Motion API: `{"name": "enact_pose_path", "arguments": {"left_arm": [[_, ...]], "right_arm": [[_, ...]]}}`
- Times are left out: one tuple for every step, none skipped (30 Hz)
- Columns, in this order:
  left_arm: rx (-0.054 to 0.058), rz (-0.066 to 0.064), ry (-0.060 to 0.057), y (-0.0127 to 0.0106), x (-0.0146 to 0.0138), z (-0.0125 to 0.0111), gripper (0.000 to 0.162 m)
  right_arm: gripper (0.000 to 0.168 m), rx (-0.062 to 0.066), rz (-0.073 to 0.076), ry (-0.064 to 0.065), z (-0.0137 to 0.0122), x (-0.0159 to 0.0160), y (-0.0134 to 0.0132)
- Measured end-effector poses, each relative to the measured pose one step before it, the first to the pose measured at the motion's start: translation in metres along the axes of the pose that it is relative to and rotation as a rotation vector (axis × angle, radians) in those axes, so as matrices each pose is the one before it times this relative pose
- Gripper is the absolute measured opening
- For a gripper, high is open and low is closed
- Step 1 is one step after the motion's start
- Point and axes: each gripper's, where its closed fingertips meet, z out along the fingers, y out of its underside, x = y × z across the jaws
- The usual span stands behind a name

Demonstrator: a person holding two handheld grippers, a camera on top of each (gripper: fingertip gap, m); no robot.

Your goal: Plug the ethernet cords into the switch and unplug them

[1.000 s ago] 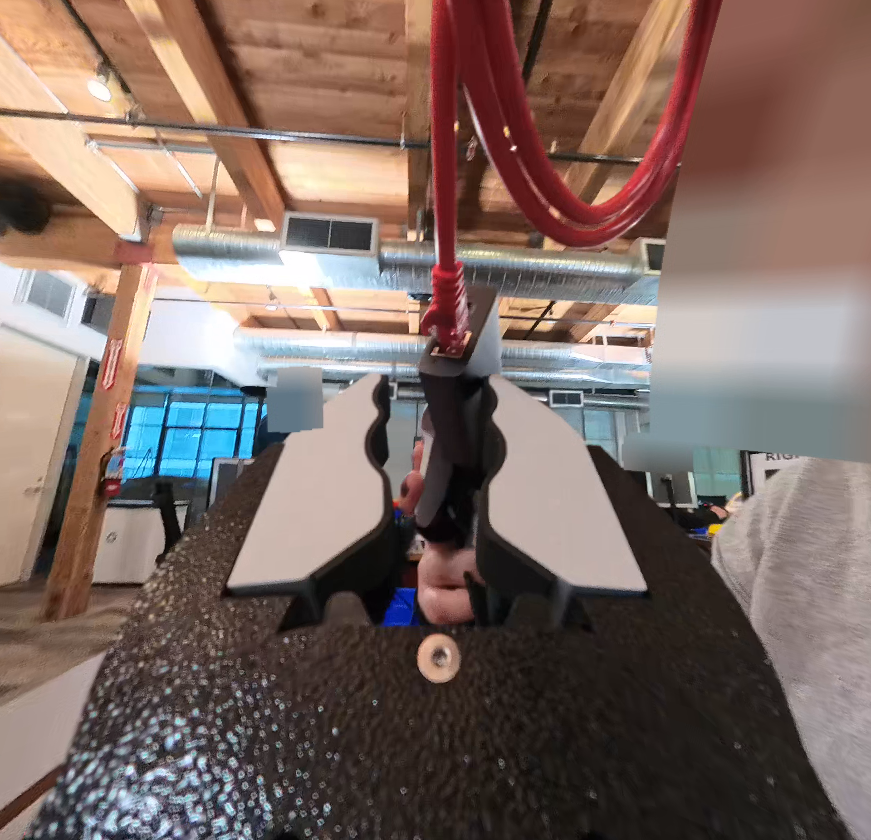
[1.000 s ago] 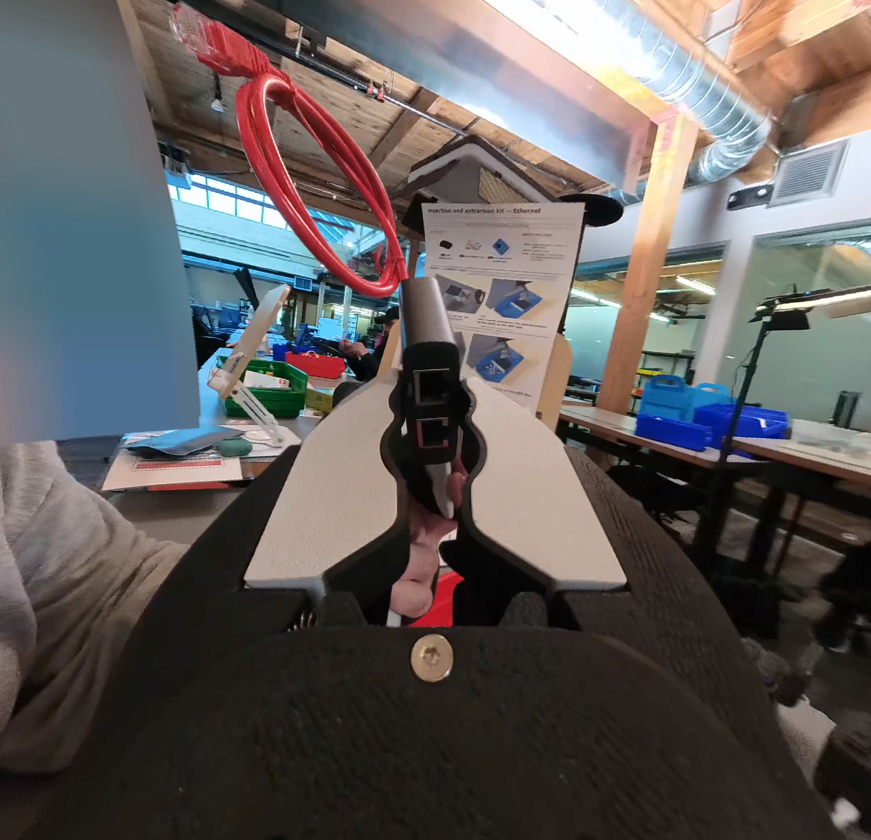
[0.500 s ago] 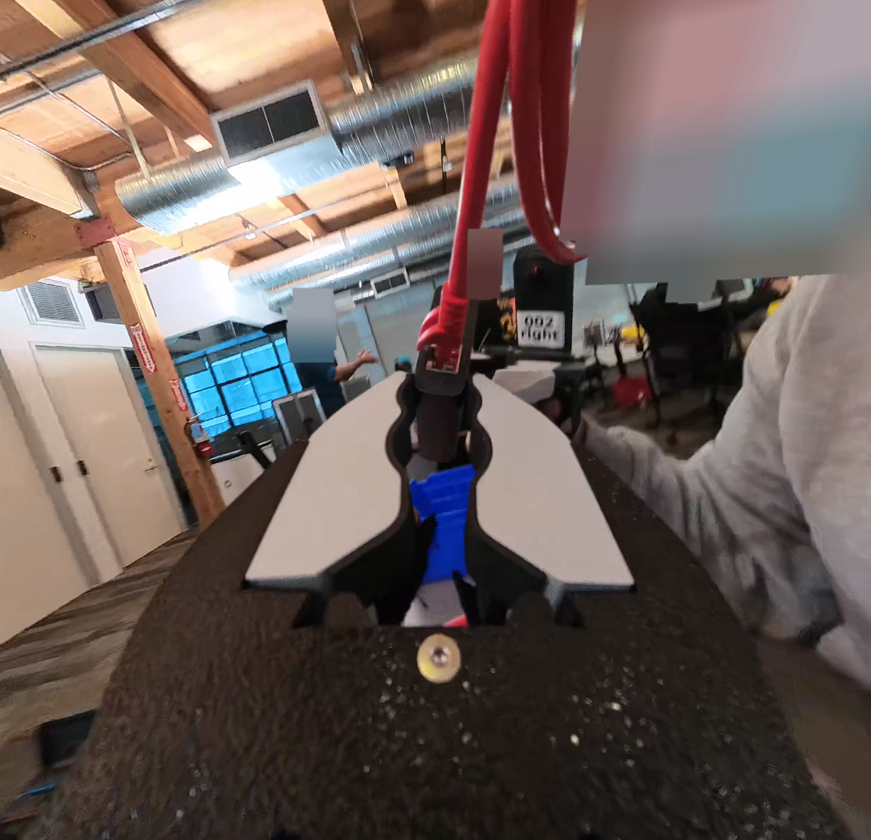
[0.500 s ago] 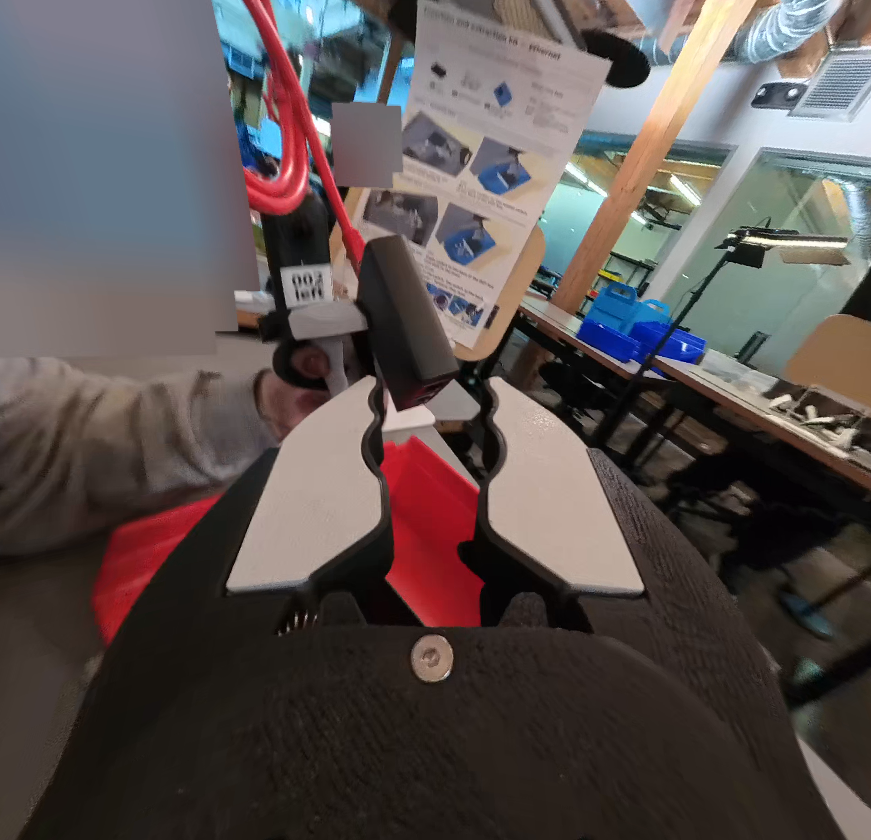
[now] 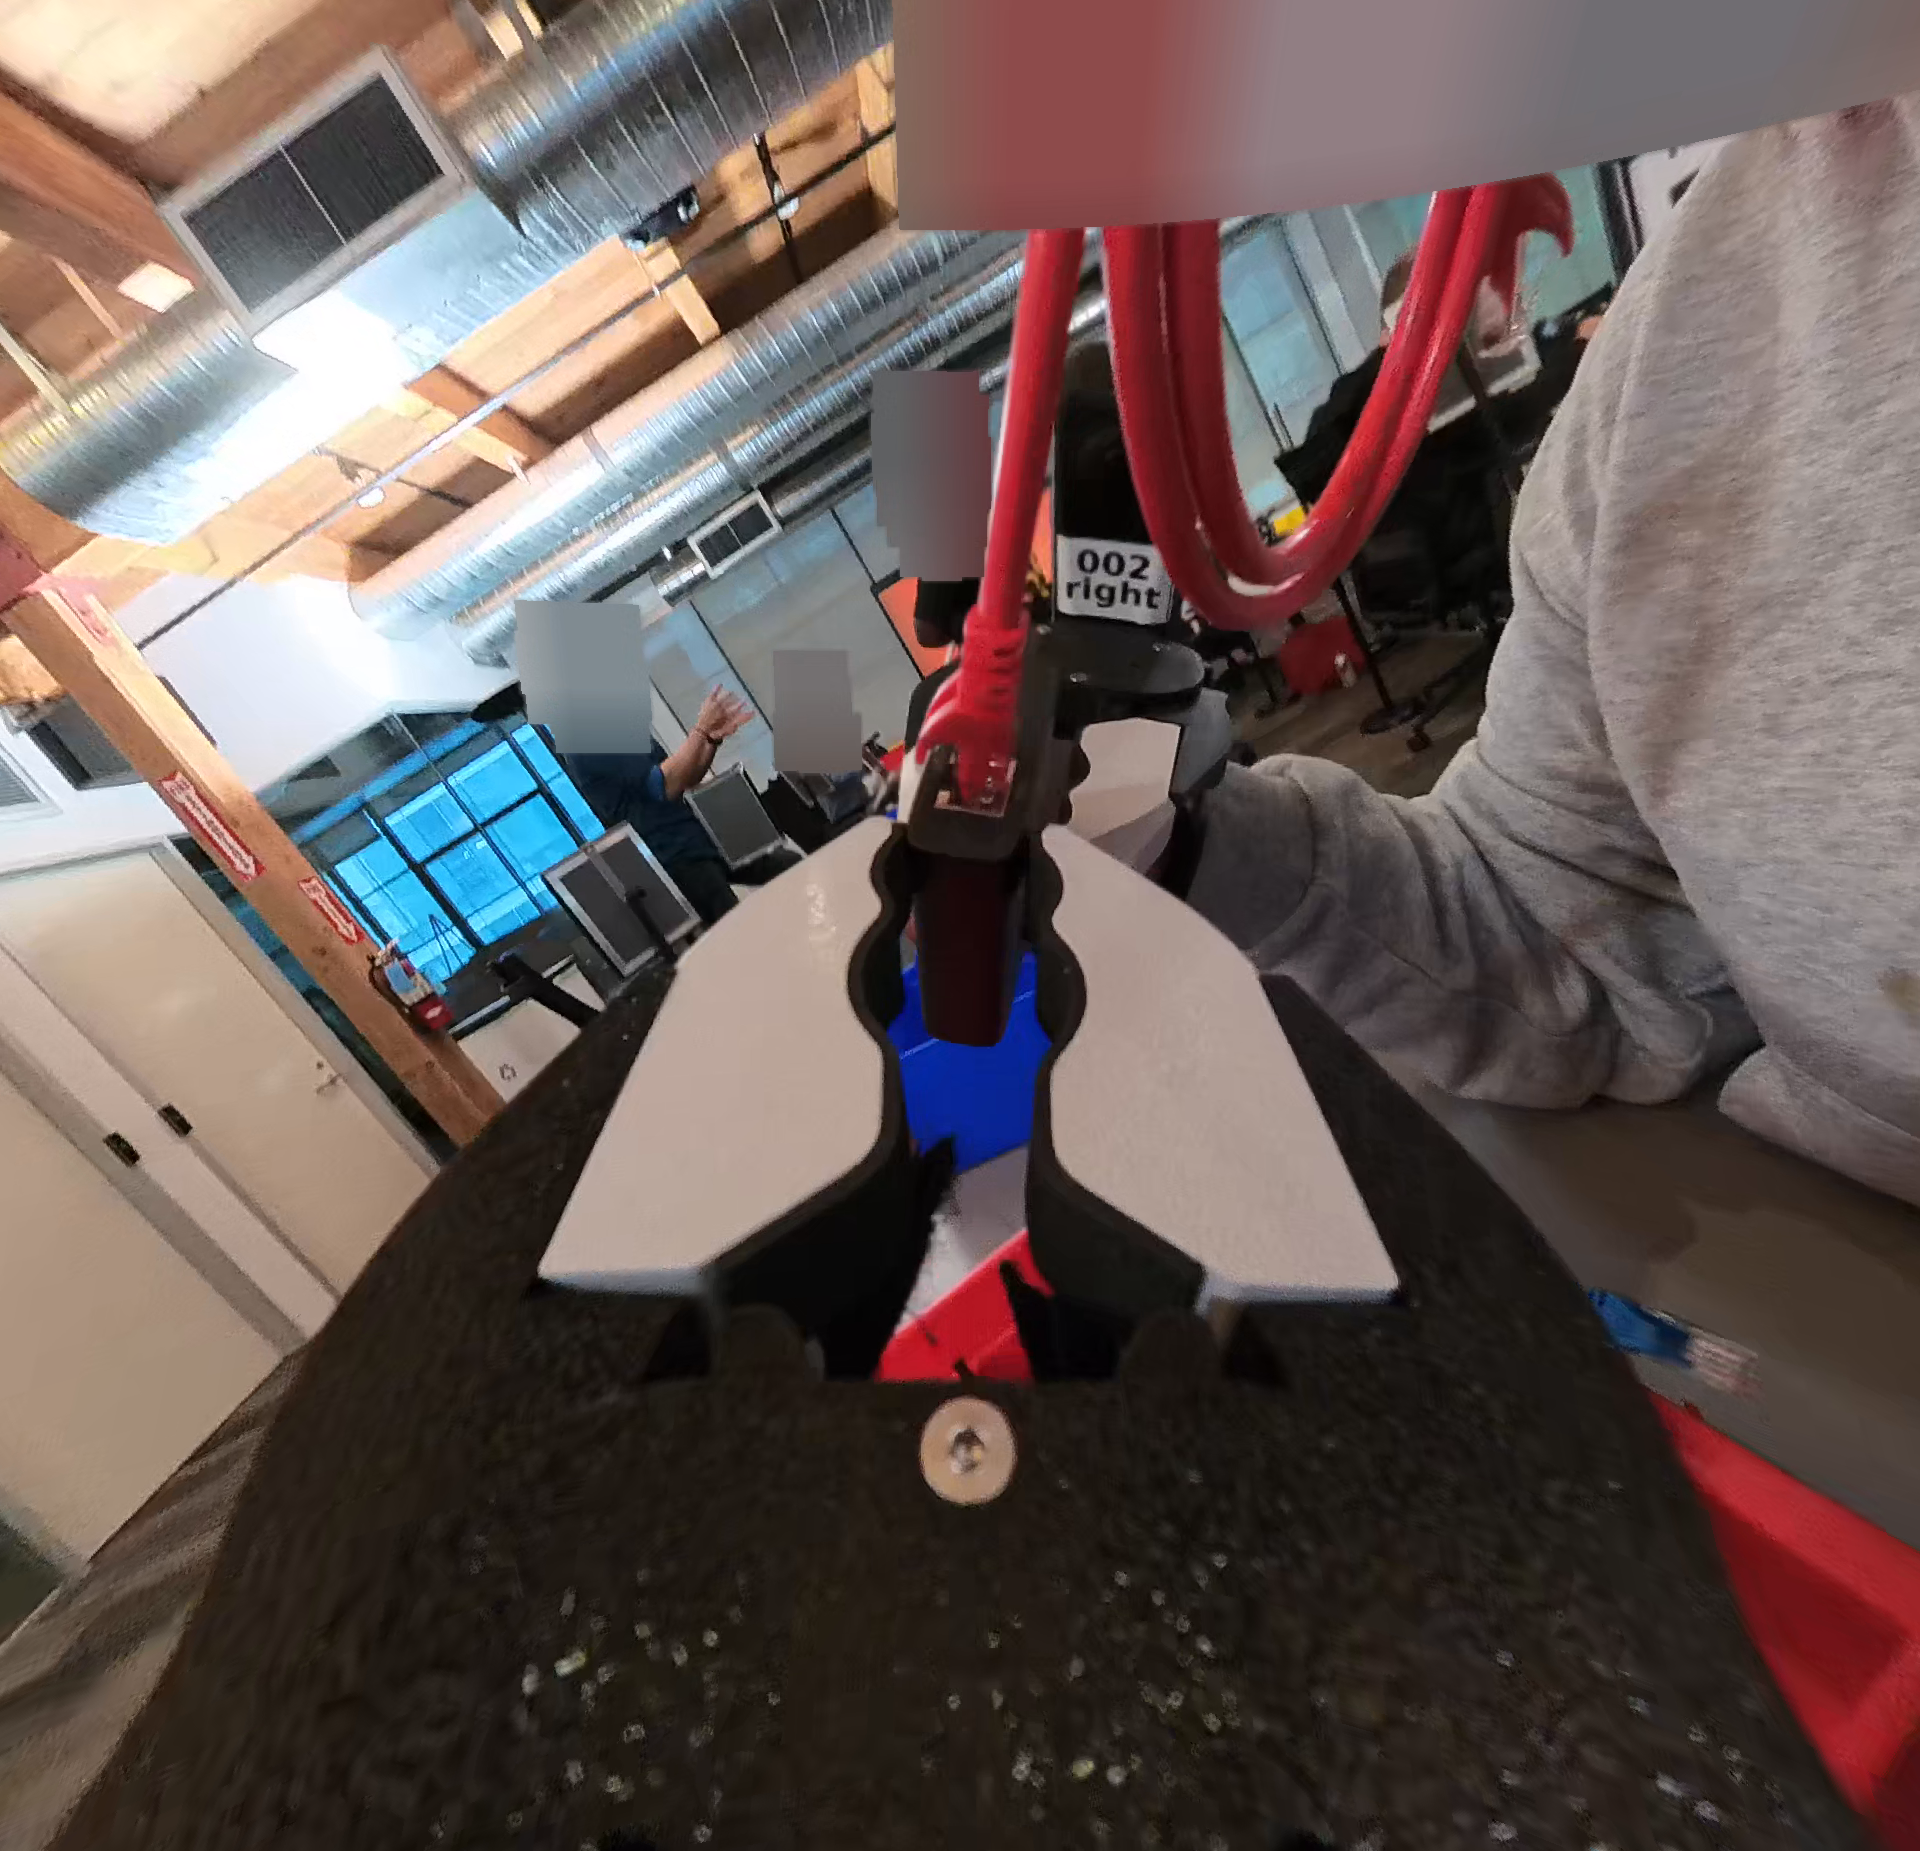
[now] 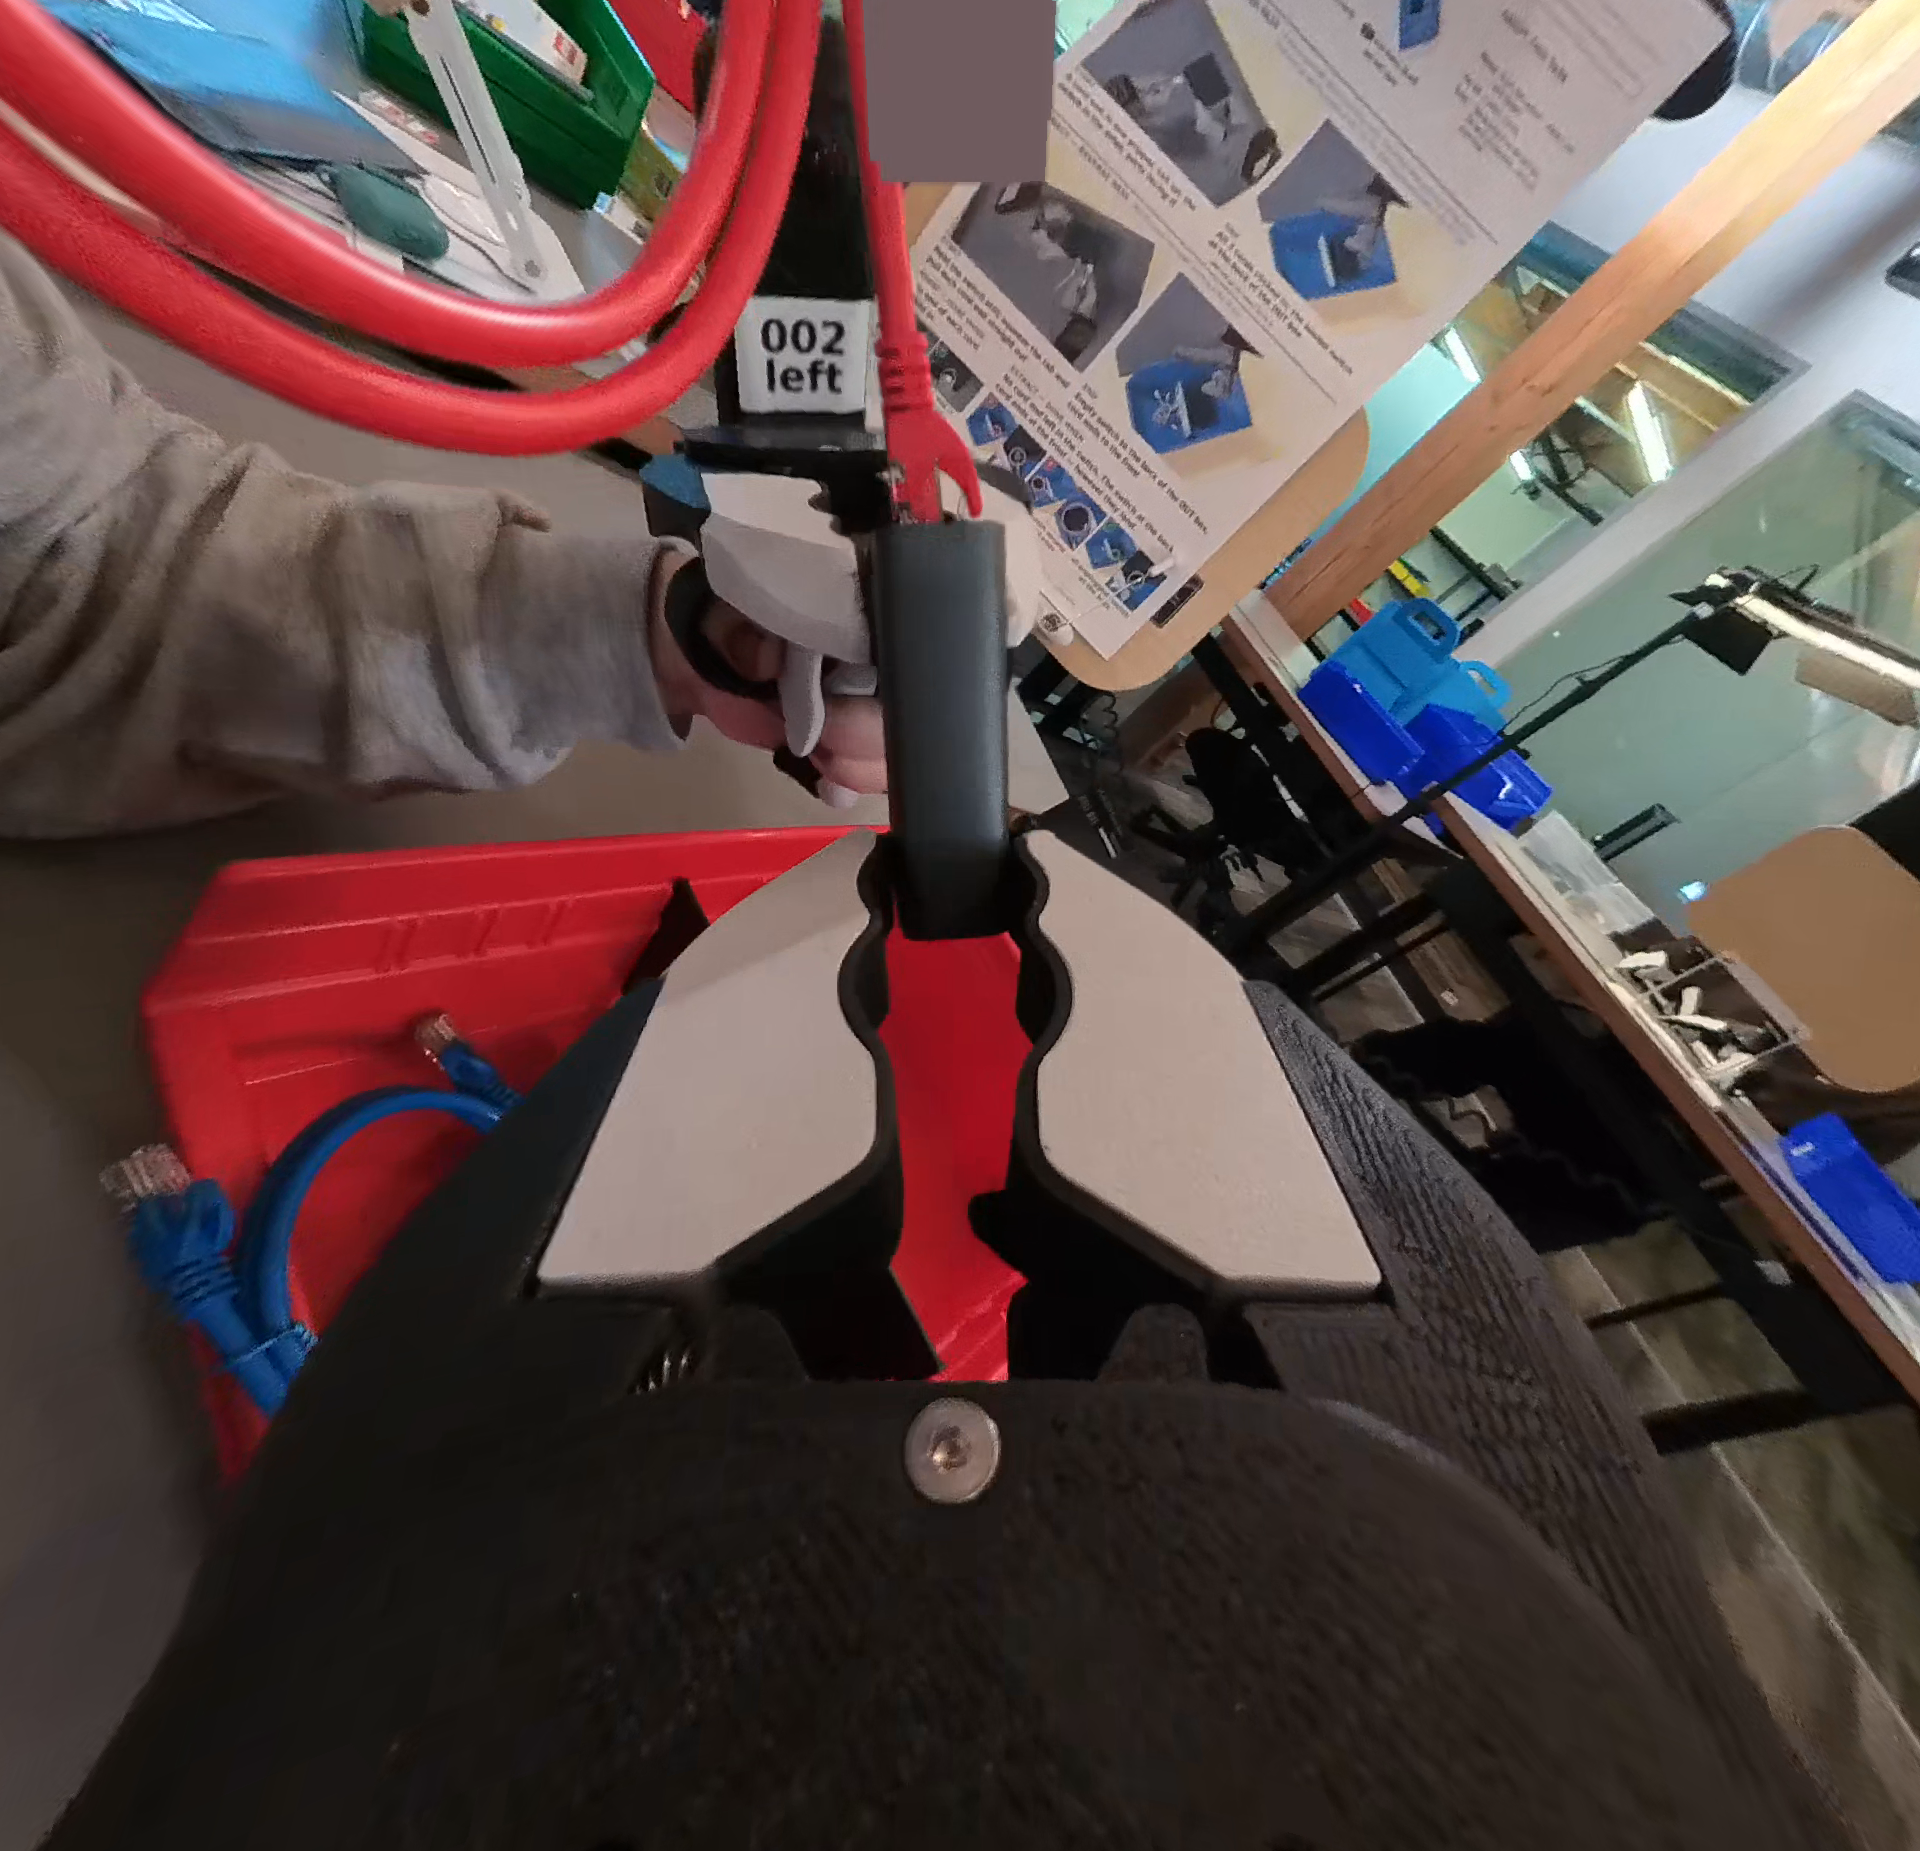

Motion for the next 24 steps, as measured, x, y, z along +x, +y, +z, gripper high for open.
{"name": "enact_pose_path", "arguments": {"left_arm": [[0.024,0.0034,-0.0032,-0.00245,0.00002,-0.00014,0.021],[0.0251,0.0041,-0.0066,-0.00269,-0.00023,-0.00012,0.021],[0.0235,0.0004,-0.0117,-0.00263,-0.00071,0.00002,0.022],[0.0203,-0.0035,-0.0084,-0.00232,-0.00038,0.00027,0.023],[0.0167,-0.006,-0.0027,-0.00205,0.0003,0.00041,0.023],[0.0121,-0.009,0.0003,-0.00178,0.00018,0.0006,0.025],[0.0047,-0.0065,0.0058,-0.00079,0.00112,0.0009,0.027],[-0.004,-0.0032,0.0068,0.00047,0.00143,0.00131,0.029],[-0.0105,0.0009,0.0032,0.00157,0.00107,0.00163,0.031],[-0.0082,0.0036,0.0043,0.00138,0.00153,0.0017,0.032],[0.0024,0.0017,0.0047,-0.00001,0.00144,0.00156,0.032],[0.0138,-0.002,0.0052,-0.00179,0.00146,0.00104,0.032],[0.0179,-0.0029,0.0023,-0.00244,0.00068,0.00044,0.032],[0.0102,-0.0025,-0.0014,-0.00141,-0.00003,0.00027,0.031],[-0.0036,-0.0005,0.0007,0.00053,0.0001,0.00011,0.031],[-0.0061,0.0007,0.0027,0.00109,0.00034,0.00022,0.031],[0.0009,0.0024,0.0005,-0.00007,0.00019,-0.00001,0.031],[0.0048,0.0036,0.0006,-0.00085,0.00028,-0.00005,0.031],[0.0033,0.0055,0.0025,-0.00085,0.00053,-0.0001,0.03],[0.0007,0.0052,0.0015,-0.00051,0.00046,0.00004,0.03],[-0.0014,0.0053,0.0009,-0.00024,0.00031,0.00005,0.03],[-0.0015,0.0063,0.0021,-0.00024,0.00039,0.00005,0.029],[-0.0007,0.004,0.0049,-0.00024,0.00061,-0.00007,0.029],[0.0004,0.0022,0.0039,-0.00033,0.00045,-0.00013,0.029]], "right_arm": [[0.02,0.0099,-0.0037,0.0036,0.0001,-0.0001,-0.0021],[0.02,0.0105,-0.0026,0.0056,0.00052,0.00026,-0.0021],[0.02,0.0123,-0.0011,0.0083,0.0008,0.00064,-0.00213],[0.019,0.0127,0.003,0.0049,0.00083,0.00031,-0.00186],[0.019,0.0129,0.0042,0.0019,0.00084,-0.0001,-0.00197],[0.019,0.0103,-0.0004,0.0045,0.00108,0.00001,-0.00146],[0.019,0.0018,0.0017,-0.0032,0.0012,-0.00114,-0.0004],[0.019,-0.003,0.0071,-0.0121,0.00173,-0.00243,0.00009],[0.019,-0.0022,0.0054,-0.0069,0.00191,-0.00204,-0.0001],[0.019,0.0002,0.0037,-0.003,0.00189,-0.0015,-0.00021],[0.019,-0.0015,0.0035,-0.0045,0.00168,-0.00132,0.00004],[0.019,-0.0029,-0.0019,-0.0011,0.00134,-0.00081,0.00037],[0.019,-0.0068,-0.0049,0.0006,0.00111,-0.00063,0.00105],[0.019,-0.0094,-0.0037,-0.001,0.00079,-0.00075,0.00127],[0.019,-0.004,-0.0045,-0.0008,0.00067,-0.00071,0.00058],[0.019,-0.0018,-0.0035,0.0003,0.00059,-0.0005,0.00017],[0.019,-0.001,-0.0011,0.0002,0.00046,-0.00031,-0.00013],[0.019,0.0021,-0.0007,0.0001,0.00027,-0.00032,-0.00058],[0.019,0.0022,0.0006,-0.0015,0.00003,-0.00046,-0.0007],[0.019,0.0008,0.0009,-0.0015,-0.00009,-0.00041,-0.00046],[0.019,0.0006,-0.0013,-0.0001,-0.00008,-0.0002,-0.00027],[0.019,0.0008,-0.0006,-0.0009,-0.0001,-0.00021,-0.00032],[0.019,0.001,0.0008,-0.0027,0.0,-0.00052,-0.0002],[0.019,0.0019,-0.0001,-0.001,0.00009,-0.0003,-0.00037]]}}
